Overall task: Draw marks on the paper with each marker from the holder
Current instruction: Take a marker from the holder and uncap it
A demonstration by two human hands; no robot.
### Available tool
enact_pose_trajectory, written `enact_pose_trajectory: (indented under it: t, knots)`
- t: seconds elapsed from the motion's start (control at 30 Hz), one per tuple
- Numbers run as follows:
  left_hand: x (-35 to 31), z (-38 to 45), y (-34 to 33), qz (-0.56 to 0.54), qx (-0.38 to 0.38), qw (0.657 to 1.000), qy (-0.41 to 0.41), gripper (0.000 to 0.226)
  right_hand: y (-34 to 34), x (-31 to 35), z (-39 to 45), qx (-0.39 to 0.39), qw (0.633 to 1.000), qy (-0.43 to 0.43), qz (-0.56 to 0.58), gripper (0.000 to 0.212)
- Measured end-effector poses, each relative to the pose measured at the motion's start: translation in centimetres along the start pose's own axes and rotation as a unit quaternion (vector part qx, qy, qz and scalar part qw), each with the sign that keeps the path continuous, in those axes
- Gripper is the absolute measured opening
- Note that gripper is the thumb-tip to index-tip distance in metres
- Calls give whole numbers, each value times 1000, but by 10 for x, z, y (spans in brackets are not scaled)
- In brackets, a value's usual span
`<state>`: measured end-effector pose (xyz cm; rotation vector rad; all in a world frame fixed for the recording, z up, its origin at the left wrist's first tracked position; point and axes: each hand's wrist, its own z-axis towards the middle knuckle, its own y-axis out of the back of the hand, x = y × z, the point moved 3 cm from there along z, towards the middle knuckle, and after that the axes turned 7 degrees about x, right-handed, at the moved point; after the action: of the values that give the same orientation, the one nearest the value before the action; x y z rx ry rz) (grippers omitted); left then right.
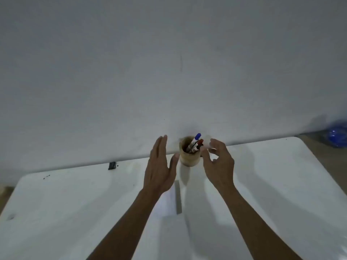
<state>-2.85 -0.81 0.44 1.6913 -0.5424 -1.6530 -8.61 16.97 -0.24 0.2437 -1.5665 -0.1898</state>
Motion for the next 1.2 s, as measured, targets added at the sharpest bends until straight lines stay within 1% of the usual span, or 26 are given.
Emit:
enact_pose_trajectory:
  t: [0.03,0.13,0.3,0.37,0.43,0.63,0.73,0.8,0.93,1.0,1.1,1.2]
  knots:
    - [3,3,-6,-23,7,1000,15,65,-4,-2,4,-3,1000,-11,12,31]
    - [11,11,-25,-39,41,997,44,64,-14,-8,11,1,999,-29,15,25]
    - [17,28,-49,-72,59,995,45,61,-22,-22,20,-30,999,-33,18,22]
    - [17,32,-54,-97,58,993,43,59,-23,-25,22,-35,999,-29,14,24]
    - [18,36,-55,-124,54,990,45,56,-24,-26,23,-36,999,-27,12,20]
    - [13,40,-48,-146,53,988,22,43,-24,-28,24,-35,999,-31,-7,15]
    - [16,39,-48,-157,41,986,32,47,-28,-26,25,-22,999,-30,-15,15]
    - [16,36,-51,-176,33,983,39,51,-23,-22,23,-32,999,-23,-10,16]
    - [14,31,-63,-192,28,980,44,52,2,-3,17,-70,997,-11,28,10]
    - [15,32,-63,-194,26,980,42,51,13,7,16,-92,993,-4,74,4]
    - [17,35,-62,-199,25,979,37,51,28,25,14,-124,981,21,149,7]
    - [17,36,-60,-199,25,979,49,51,38,36,11,-129,969,36,208,11]
